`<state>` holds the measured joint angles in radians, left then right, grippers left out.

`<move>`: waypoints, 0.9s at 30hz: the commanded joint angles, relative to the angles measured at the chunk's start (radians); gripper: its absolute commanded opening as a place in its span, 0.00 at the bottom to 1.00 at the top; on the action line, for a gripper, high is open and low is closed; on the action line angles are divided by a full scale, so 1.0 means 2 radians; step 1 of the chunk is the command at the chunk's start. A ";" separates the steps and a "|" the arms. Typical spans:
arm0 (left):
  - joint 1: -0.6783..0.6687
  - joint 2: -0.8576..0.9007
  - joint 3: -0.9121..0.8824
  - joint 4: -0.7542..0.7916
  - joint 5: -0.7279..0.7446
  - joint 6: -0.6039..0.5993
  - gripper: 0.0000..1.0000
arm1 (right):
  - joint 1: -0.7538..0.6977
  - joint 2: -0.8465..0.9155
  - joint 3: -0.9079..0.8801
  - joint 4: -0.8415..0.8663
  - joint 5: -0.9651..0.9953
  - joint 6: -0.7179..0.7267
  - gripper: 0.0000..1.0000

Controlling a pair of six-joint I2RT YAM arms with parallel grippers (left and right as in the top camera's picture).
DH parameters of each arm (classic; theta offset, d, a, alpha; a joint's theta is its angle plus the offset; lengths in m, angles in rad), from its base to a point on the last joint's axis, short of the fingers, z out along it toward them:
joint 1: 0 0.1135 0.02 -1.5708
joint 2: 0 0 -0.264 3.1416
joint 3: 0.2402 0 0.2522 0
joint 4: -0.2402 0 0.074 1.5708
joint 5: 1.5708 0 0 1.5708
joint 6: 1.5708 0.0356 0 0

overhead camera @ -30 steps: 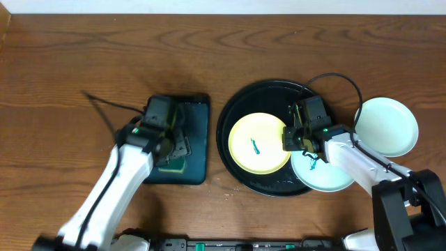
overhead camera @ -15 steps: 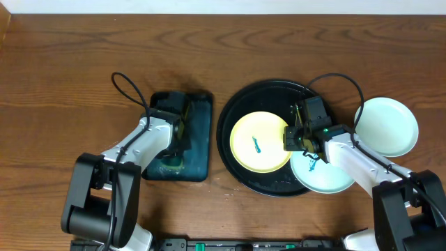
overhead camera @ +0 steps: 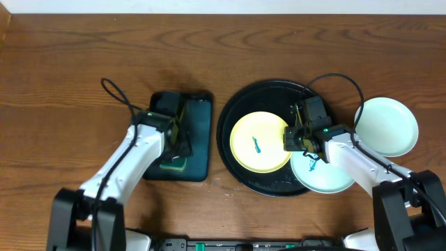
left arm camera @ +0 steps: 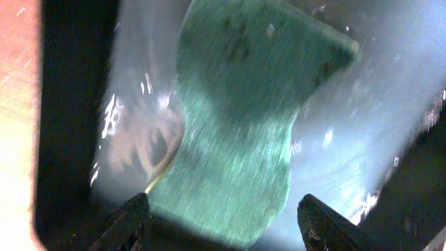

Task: Clean dirty plates on tray and stack at the side
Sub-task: 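Pick up the green sponge from the water tray with the left gripper, then scrub the yellow plate with the sponge while the right gripper holds it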

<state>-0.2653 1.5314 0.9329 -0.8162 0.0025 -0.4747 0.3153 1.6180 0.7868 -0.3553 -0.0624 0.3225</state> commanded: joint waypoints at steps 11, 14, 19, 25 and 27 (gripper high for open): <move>0.000 0.038 -0.098 0.138 0.008 -0.010 0.07 | 0.003 -0.008 0.006 -0.003 0.014 0.007 0.01; 0.000 0.030 -0.095 0.136 0.008 -0.010 0.08 | 0.004 -0.008 0.006 -0.003 0.014 0.007 0.01; 0.000 0.006 -0.054 0.079 0.008 -0.008 0.08 | 0.004 -0.008 0.006 -0.003 0.014 0.007 0.01; 0.000 -0.027 0.028 0.017 0.095 0.019 0.08 | 0.004 -0.008 0.006 -0.003 0.014 0.007 0.01; -0.001 -0.036 0.044 0.018 0.123 0.018 0.07 | 0.004 -0.008 0.006 -0.003 0.014 0.007 0.01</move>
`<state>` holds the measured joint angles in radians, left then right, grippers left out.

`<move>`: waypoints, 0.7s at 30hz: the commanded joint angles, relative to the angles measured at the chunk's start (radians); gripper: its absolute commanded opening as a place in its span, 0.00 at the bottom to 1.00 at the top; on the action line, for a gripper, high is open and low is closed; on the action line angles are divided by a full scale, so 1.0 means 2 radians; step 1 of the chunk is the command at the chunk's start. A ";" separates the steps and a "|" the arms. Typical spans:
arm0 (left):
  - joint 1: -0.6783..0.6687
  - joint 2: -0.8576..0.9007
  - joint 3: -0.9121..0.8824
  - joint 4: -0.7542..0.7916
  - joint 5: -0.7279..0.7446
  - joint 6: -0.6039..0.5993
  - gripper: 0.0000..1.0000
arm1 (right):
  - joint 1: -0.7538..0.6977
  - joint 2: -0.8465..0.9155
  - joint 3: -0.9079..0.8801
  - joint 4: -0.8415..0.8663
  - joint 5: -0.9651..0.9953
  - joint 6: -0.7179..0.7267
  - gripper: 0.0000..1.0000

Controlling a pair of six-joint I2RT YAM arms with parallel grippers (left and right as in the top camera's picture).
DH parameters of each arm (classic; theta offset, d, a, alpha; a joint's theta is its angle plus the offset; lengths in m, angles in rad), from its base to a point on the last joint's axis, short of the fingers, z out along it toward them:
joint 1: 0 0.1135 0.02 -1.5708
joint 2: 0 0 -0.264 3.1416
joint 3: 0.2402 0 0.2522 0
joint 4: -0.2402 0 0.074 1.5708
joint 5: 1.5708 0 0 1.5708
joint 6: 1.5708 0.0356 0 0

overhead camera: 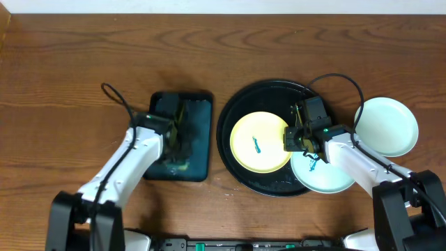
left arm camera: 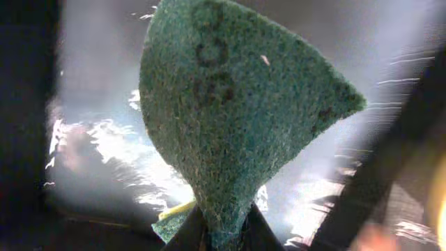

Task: Clean dirty plates on tray and stack at the side
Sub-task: 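Scrub the yellow plate with the sponge while the right gripper holds it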

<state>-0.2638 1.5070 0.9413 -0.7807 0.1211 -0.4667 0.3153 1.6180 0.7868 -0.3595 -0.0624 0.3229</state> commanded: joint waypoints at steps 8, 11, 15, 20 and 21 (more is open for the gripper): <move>-0.069 -0.021 0.049 0.106 0.122 -0.031 0.07 | 0.014 -0.008 0.006 -0.005 0.014 0.008 0.01; -0.125 0.006 0.049 0.155 0.105 -0.059 0.07 | 0.030 -0.007 0.006 -0.006 0.019 0.032 0.01; -0.176 0.051 0.049 0.199 0.098 -0.089 0.08 | 0.043 -0.006 0.006 -0.006 0.044 0.045 0.01; -0.204 0.122 0.049 0.235 0.087 -0.133 0.08 | 0.045 -0.006 0.006 -0.006 0.048 0.046 0.01; -0.206 0.139 0.049 0.241 0.089 -0.147 0.08 | 0.045 -0.006 0.006 -0.006 0.048 0.046 0.01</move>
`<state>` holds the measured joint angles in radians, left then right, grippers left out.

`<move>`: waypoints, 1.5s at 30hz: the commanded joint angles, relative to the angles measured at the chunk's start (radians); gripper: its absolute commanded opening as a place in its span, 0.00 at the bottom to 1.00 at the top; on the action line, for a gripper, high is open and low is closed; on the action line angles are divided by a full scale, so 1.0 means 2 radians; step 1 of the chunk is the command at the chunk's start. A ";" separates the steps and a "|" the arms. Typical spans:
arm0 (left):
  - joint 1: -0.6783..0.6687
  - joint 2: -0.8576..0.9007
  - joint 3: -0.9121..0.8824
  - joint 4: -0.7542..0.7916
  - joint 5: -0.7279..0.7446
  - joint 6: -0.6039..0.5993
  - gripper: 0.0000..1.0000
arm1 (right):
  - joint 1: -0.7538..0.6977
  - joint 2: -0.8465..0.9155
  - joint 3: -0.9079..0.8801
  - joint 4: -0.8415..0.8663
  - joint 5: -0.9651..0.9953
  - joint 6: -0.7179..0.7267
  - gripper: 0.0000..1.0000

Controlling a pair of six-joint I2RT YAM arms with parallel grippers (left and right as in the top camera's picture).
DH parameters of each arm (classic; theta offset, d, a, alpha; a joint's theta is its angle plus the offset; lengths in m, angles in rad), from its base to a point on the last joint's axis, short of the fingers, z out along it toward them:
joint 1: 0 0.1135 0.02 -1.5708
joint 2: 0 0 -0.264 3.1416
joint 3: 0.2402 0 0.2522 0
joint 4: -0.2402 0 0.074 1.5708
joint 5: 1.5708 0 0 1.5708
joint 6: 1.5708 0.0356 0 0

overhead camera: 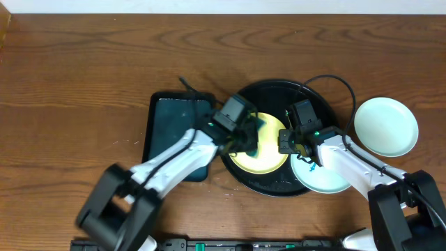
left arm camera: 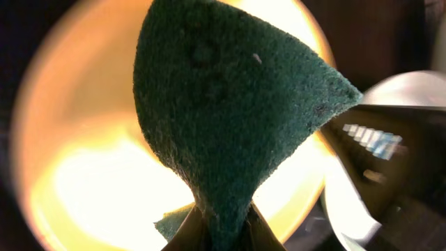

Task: Clean dirty plates on tray and stack at the side
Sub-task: 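Scrub the yellow plate with the sponge while the right gripper holds it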

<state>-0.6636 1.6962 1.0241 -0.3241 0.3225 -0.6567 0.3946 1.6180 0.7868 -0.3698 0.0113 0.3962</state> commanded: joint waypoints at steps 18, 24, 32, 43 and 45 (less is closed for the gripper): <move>0.000 0.169 0.012 0.017 0.028 -0.116 0.08 | 0.006 -0.006 0.006 -0.008 0.011 0.010 0.01; 0.021 0.105 0.029 -0.105 -0.138 -0.078 0.07 | 0.006 -0.006 0.006 -0.008 0.012 0.015 0.01; 0.020 0.076 0.029 -0.134 -0.223 -0.048 0.07 | 0.006 -0.006 0.006 -0.010 0.013 0.015 0.01; -0.002 0.123 0.028 -0.004 0.019 -0.101 0.07 | 0.009 -0.006 0.006 -0.014 0.013 -0.003 0.01; -0.015 0.139 0.028 0.031 0.061 -0.119 0.08 | 0.014 -0.006 0.006 -0.013 0.013 -0.010 0.01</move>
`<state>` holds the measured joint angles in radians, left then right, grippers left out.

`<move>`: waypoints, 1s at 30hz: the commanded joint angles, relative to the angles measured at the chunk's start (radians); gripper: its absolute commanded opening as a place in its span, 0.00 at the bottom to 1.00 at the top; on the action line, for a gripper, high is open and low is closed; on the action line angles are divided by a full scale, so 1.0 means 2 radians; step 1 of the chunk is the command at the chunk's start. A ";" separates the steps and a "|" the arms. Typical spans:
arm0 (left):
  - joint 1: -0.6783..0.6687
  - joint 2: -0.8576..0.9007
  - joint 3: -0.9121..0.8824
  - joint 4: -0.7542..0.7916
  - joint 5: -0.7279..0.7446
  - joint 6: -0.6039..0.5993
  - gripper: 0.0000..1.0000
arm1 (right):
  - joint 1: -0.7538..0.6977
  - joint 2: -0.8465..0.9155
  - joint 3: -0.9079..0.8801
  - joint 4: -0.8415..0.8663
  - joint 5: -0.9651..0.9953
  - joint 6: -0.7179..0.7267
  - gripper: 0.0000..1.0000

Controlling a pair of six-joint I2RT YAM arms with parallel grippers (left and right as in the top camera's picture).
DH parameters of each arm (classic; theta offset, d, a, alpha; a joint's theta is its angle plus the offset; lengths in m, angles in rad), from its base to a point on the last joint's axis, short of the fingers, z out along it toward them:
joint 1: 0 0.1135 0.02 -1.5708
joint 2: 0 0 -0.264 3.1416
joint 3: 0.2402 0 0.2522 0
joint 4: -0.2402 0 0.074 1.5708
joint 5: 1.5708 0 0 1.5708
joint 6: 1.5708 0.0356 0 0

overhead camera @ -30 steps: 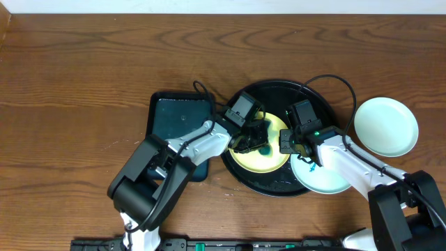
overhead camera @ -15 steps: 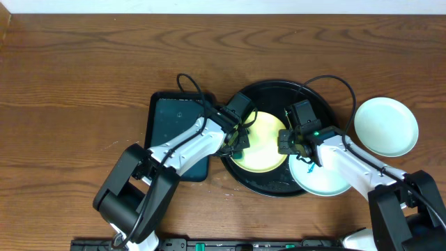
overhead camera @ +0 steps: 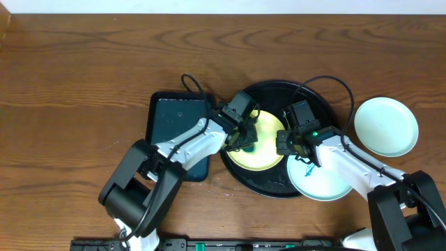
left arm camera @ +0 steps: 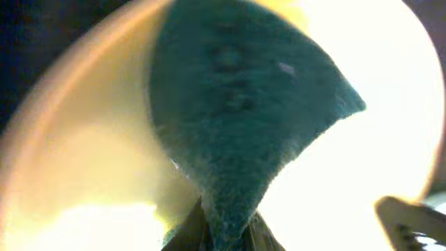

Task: Clean dirty plates on tray and stack at the side
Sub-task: 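Scrub the yellow plate with the sponge while the right gripper holds it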

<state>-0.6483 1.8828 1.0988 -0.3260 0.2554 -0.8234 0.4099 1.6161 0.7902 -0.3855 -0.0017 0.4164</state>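
A yellow plate (overhead camera: 268, 150) lies in the round black tray (overhead camera: 279, 185). My left gripper (overhead camera: 245, 139) is shut on a green sponge (left arm camera: 244, 118), which is pressed close over the yellow plate (left arm camera: 83, 139). My right gripper (overhead camera: 287, 141) sits at the yellow plate's right rim and looks closed on it. A pale green plate (overhead camera: 320, 183) rests on the tray's lower right edge, partly under the right arm. Another pale green plate (overhead camera: 387, 125) lies on the table at the right.
A dark rectangular tray (overhead camera: 174, 125) with water sits left of the round tray, partly under my left arm. Cables loop above both wrists. Wooden table (overhead camera: 70, 84) all around.
My left gripper and the sponge have shifted slightly up and right over the yellow plate, closer to its surface. The right gripper stays at the plate's rim.
My left gripper was open over the sponge in the rectangular water tray. Then it was shut on the sponge there. Later it held the sponge over the yellow plate in the round tray, and now it is low on that plate, with the right gripper at the rim throughout.
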 commanded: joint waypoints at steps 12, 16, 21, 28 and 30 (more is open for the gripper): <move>-0.047 0.069 -0.009 0.071 0.123 -0.008 0.07 | 0.017 -0.005 0.004 -0.006 0.031 -0.018 0.01; -0.029 0.068 -0.009 -0.006 0.043 0.003 0.07 | 0.017 -0.005 0.004 -0.006 0.031 -0.018 0.01; -0.002 0.056 -0.007 -0.083 -0.056 0.003 0.08 | 0.017 -0.005 0.004 -0.006 0.033 -0.018 0.01; 0.006 0.028 0.014 -0.157 -0.231 0.006 0.08 | 0.017 -0.005 0.004 -0.006 0.033 -0.018 0.01; 0.004 0.026 0.021 -0.175 -0.262 0.017 0.07 | 0.017 -0.005 0.004 -0.006 0.033 -0.018 0.01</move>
<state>-0.6636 1.8885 1.1717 -0.6071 0.0788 -0.8299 0.4290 1.6161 0.7902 -0.3882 0.0414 0.4084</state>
